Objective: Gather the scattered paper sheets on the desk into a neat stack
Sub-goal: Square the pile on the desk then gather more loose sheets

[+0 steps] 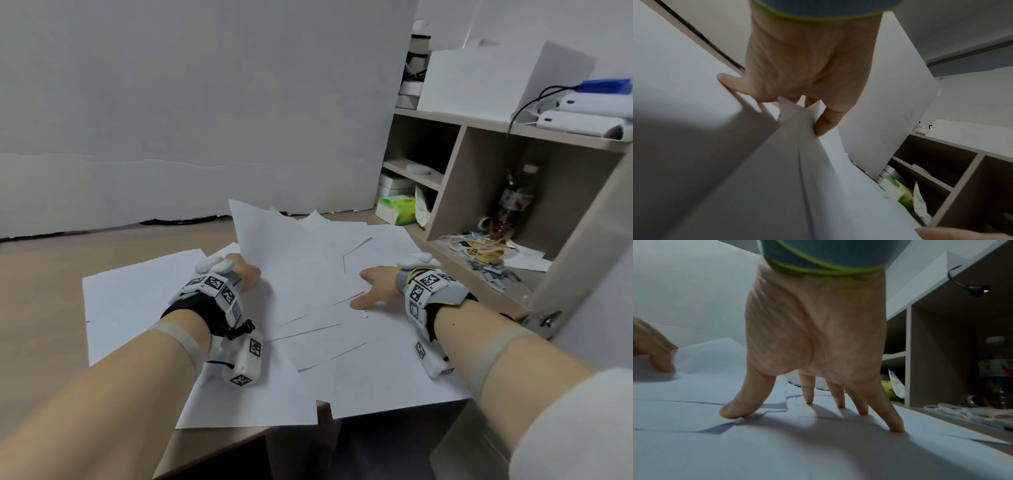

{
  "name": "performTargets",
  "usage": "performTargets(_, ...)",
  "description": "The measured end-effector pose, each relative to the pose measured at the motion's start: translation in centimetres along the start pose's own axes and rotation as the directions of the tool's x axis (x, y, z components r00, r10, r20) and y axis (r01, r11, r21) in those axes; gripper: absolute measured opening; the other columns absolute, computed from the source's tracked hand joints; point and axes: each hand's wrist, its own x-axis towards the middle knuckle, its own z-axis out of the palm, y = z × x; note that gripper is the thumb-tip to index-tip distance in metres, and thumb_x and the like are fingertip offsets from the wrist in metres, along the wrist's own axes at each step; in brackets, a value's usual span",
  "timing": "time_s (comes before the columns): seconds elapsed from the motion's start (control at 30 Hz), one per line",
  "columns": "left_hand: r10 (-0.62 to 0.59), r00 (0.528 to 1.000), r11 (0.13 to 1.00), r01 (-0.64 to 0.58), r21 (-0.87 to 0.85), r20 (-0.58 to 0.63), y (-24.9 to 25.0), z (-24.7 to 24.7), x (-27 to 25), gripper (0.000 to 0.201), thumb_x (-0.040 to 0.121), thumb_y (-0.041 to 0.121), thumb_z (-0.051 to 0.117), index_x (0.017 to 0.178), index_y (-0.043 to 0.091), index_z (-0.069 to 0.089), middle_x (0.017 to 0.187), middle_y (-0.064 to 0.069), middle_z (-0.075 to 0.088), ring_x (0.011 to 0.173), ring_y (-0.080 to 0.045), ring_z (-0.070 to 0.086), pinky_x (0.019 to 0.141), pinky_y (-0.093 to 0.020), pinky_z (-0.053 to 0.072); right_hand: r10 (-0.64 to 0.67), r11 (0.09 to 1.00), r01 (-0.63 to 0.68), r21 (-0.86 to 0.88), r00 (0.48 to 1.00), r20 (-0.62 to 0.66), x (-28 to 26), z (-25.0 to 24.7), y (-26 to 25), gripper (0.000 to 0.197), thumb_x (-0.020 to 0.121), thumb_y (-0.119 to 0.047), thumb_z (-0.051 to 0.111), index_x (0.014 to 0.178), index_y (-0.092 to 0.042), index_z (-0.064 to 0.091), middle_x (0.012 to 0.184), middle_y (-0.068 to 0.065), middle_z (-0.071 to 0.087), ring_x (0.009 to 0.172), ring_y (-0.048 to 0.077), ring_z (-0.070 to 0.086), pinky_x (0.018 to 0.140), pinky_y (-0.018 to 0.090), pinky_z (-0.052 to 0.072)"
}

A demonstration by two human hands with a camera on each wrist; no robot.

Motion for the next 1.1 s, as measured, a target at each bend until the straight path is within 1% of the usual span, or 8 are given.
performTargets(0.2,0.109,0.99,0.99,-0.116,-0.078,-0.086,1.4,-0.2,-1.1,0.014,0.084,0.005,0.06,0.098,0.004,0.058,0.092,-0.018,0.061,0.085,-0.029,0.06,0.076,-0.035,0.047,-0.014,0.999,0.016,0.039,0.999,-0.05,0.6,0.4,0.9,0.113,0.063,-0.082,0.058,0.15,-0.018,0.028,0.156,0.001,0.032,0.14,0.028,0.035,0.113,0.046,0.031)
performTargets(0.27,0.154,0.98,0.972,-0.173,-0.16,-0.125,2.1,-0.7,-1.8,0.019,0.086,0.002,0.057,0.105,0.002,0.061,0.098,-0.024,0.064,0.087,-0.034,0.062,0.075,-0.038,0.048,0.011,0.992,0.003,0.124,0.993,-0.119,0.4,0.3,1.7,0.098,0.077,-0.069,0.063,0.151,-0.013,0.03,0.156,0.004,0.033,0.141,0.027,0.035,0.115,0.042,0.03)
performTargets(0.43,0.207,0.964,0.838,-0.263,-0.477,-0.167,2.6,-2.1,-3.3,0.041,0.087,-0.003,0.052,0.127,0.005,0.055,0.112,-0.015,0.062,0.104,-0.037,0.061,0.093,-0.051,0.052,0.298,0.939,-0.239,0.248,0.924,-0.24,-1.7,-0.3,6.6,0.072,0.079,-0.055,0.063,0.134,-0.011,0.052,0.14,0.011,0.052,0.126,0.033,0.051,0.102,0.041,0.043)
performTargets(0.53,0.154,0.983,0.722,-0.178,-0.668,-0.095,2.2,-1.2,-3.4,0.047,0.079,0.001,0.057,0.124,0.014,0.058,0.111,-0.014,0.068,0.1,-0.039,0.066,0.09,-0.059,0.054,0.415,0.886,-0.333,0.323,0.88,-0.231,-4.1,0.6,9.5,0.057,0.083,-0.032,0.069,0.129,-0.002,0.055,0.13,0.019,0.058,0.12,0.037,0.055,0.094,0.041,0.045)
performTargets(0.67,0.125,0.987,0.59,0.008,-0.808,0.101,2.4,1.7,-4.0,0.034,0.082,0.002,0.06,0.115,0.011,0.058,0.105,-0.011,0.07,0.095,-0.035,0.068,0.09,-0.054,0.054,0.509,0.846,-0.476,0.24,0.855,-0.101,-6.2,1.6,11.0,0.072,0.086,-0.051,0.063,0.141,-0.01,0.045,0.139,0.011,0.05,0.125,0.031,0.051,0.102,0.038,0.043)
performTargets(0.8,0.111,0.972,0.582,0.104,-0.807,0.206,2.5,4.4,-4.9,0.035,0.078,0.01,0.07,0.11,0.009,0.057,0.105,-0.017,0.069,0.093,-0.035,0.068,0.086,-0.053,0.056,0.505,0.817,-0.488,0.308,0.863,0.03,-8.0,2.5,11.0,0.068,0.09,-0.048,0.062,0.144,-0.01,0.043,0.146,0.01,0.045,0.131,0.03,0.046,0.105,0.036,0.04)
performTargets(0.93,0.127,0.959,0.529,0.149,-0.835,0.252,2.8,5.6,-5.2,0.021,0.092,-0.004,0.056,0.111,0.002,0.053,0.102,-0.019,0.066,0.085,-0.034,0.066,0.08,-0.046,0.057,0.522,0.762,-0.473,0.443,0.853,0.012,-9.4,2.9,11.7,0.056,0.089,-0.036,0.066,0.134,-0.005,0.053,0.138,0.014,0.055,0.125,0.032,0.054,0.106,0.039,0.044)
performTargets(1.1,0.125,0.951,0.477,0.193,-0.857,0.284,2.4,5.2,-4.5,0.016,0.091,-0.006,0.056,0.104,0.004,0.055,0.105,-0.021,0.066,0.088,-0.037,0.067,0.085,-0.051,0.055,0.497,0.647,-0.457,0.61,0.86,0.117,-9.5,1.5,13.3,0.082,0.069,-0.038,0.084,0.137,-0.007,0.049,0.128,0.012,0.06,0.117,0.033,0.059,0.102,0.047,0.048)
